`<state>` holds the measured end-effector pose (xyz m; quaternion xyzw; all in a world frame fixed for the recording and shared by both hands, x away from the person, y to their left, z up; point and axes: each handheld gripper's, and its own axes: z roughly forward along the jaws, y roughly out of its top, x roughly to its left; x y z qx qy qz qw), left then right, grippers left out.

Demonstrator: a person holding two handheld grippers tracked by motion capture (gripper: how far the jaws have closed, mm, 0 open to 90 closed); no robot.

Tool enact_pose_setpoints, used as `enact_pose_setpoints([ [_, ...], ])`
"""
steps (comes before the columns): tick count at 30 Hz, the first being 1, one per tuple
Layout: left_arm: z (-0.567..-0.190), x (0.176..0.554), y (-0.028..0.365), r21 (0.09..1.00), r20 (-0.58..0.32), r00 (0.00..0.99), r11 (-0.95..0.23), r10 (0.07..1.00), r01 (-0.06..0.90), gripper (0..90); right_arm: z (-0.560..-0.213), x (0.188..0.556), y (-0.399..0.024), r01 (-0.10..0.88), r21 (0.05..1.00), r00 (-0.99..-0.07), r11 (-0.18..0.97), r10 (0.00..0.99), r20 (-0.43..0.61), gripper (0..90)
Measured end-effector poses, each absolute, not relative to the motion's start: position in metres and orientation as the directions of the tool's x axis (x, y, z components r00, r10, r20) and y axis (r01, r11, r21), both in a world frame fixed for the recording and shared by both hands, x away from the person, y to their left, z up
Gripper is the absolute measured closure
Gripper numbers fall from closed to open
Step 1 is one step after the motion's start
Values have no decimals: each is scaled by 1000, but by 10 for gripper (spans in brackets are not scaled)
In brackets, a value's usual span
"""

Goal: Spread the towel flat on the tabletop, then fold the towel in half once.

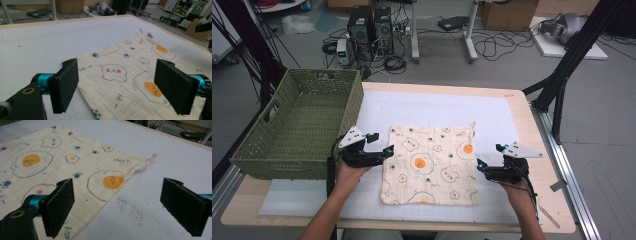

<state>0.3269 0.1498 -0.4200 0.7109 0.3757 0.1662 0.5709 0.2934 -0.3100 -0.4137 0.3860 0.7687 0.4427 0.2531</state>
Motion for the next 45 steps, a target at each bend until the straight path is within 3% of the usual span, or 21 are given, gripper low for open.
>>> enact_pose_setpoints([
  [32, -428, 332, 154, 921, -225, 636, -51, 738, 386, 202, -417, 297, -311, 394, 878, -573, 272, 820, 3, 114],
  [45, -423, 375, 140, 899, -223, 579, -64, 785, 433, 250, -418, 297, -312, 401, 876, -579, 269, 815, 14, 115],
])
